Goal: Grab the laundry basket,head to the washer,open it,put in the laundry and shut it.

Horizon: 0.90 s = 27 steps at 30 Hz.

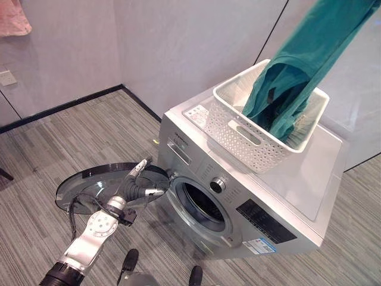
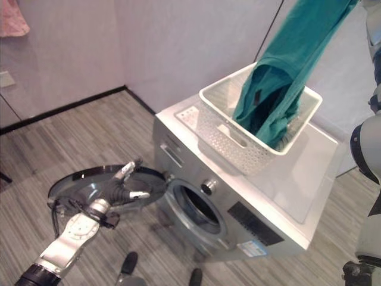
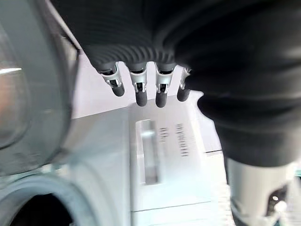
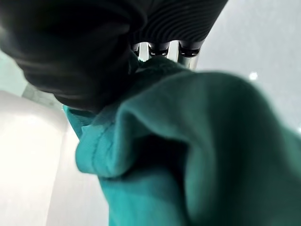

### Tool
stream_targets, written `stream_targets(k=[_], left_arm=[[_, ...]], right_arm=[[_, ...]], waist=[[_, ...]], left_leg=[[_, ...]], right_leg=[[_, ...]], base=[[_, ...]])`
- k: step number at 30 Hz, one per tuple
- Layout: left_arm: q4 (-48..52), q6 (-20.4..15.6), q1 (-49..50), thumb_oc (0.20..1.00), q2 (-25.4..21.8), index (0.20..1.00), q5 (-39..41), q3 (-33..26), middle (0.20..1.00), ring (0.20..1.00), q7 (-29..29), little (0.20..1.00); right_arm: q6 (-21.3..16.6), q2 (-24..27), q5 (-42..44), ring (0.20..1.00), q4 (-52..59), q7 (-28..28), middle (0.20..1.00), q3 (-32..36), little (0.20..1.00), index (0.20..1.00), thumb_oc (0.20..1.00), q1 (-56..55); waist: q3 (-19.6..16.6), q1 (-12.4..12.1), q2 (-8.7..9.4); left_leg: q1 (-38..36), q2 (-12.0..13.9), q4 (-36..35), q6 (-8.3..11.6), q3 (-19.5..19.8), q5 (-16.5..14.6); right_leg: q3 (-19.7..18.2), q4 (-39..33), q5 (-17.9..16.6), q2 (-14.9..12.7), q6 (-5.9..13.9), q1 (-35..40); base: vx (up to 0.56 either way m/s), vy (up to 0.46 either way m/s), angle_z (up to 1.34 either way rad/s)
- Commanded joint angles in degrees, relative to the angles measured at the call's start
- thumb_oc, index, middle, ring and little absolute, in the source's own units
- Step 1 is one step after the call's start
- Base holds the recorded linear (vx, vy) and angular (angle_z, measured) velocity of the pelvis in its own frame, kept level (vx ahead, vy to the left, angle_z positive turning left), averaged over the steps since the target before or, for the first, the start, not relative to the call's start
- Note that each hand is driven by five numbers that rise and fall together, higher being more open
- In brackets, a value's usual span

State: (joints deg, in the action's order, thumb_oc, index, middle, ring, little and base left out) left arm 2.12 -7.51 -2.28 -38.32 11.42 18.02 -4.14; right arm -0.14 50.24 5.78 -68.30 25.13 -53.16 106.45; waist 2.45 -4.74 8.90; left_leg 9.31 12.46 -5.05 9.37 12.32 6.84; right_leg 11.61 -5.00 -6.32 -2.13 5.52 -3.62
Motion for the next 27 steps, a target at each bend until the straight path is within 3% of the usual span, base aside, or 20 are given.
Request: stream_targets(k=[1,11,17,23,27], left_arm=[[6.24,-3.92,-4.97,1.0,-5.71,1.0,-3.81,-3.49,1.0,1.0,-1.92,1.0],[9.93,-3.7,-14.44,1.0,-6.07,1.0,-11.93,-5.03,1.0,1.0,-6.14,1.0],[6.84,-2.36,-25.07,1.0,-4.26,1.0,-15.32,-0.07,1.0,1.0,-7.36,1.0],[-13.66,1.59,-47.73,1.0,3.9,1.0,-18.22,10.44,1.0,1.0,-15.18,1.0],[-27.19,4.06,-57.86,1.0,9.7,1.0,-18.68,16.5,1.0,1.0,-18.53,1.0]], right_arm=[[-0.57,3.29,-1.2,0.2,-5.13,3.64,0.2,-6.71,0.2,0.2,0.2,14.88],[-0.57,2.52,0.14,0.2,-7.82,3.83,0.2,-11.57,0.2,0.2,0.2,20.84],[-0.4,0.19,2.38,0.2,-10.85,2.52,0.2,-13.18,0.2,0.2,0.2,23.05],[-0.1,-6.58,4.04,0.2,-11.03,1.75,0.2,-11.8,0.2,0.2,0.2,20.88],[-0.5,-9.76,6.01,0.2,-11.42,1.37,0.2,-10.64,0.2,0.2,0.2,19.87]], waist=[[-2.16,-0.66,3.94],[-3.41,-0.54,4.29],[-4.49,0.41,4.18],[-5.65,3.05,3.35],[-5.89,4.02,2.62]], left_leg=[[-5.45,0.35,0.24,-2.54,-3.3,-9.06],[-5.45,-0.02,0.13,-2.11,-2.38,-9.02],[-5.47,-0.04,0.05,-1.7,-2.69,-9.0],[-5.78,0.11,0.05,-1.28,-3.5,-8.79],[-6.16,0.02,0.05,-1.23,-3.93,-8.76]], right_leg=[[-2.81,0.0,6.95,-3.99,3.42,1.46],[-1.83,0.0,7.23,-4.3,3.54,2.13],[-1.6,0.0,7.24,-4.51,3.54,2.21],[-2.58,0.0,7.15,-4.37,3.36,1.77],[-3.2,0.0,7.06,-4.31,3.37,1.53]], base=[[0.0,0.0,0.0],[0.0,0.002,0.08],[0.0,0.002,0.02],[0.0,0.0,0.0],[0.0,0.005,-0.15]])
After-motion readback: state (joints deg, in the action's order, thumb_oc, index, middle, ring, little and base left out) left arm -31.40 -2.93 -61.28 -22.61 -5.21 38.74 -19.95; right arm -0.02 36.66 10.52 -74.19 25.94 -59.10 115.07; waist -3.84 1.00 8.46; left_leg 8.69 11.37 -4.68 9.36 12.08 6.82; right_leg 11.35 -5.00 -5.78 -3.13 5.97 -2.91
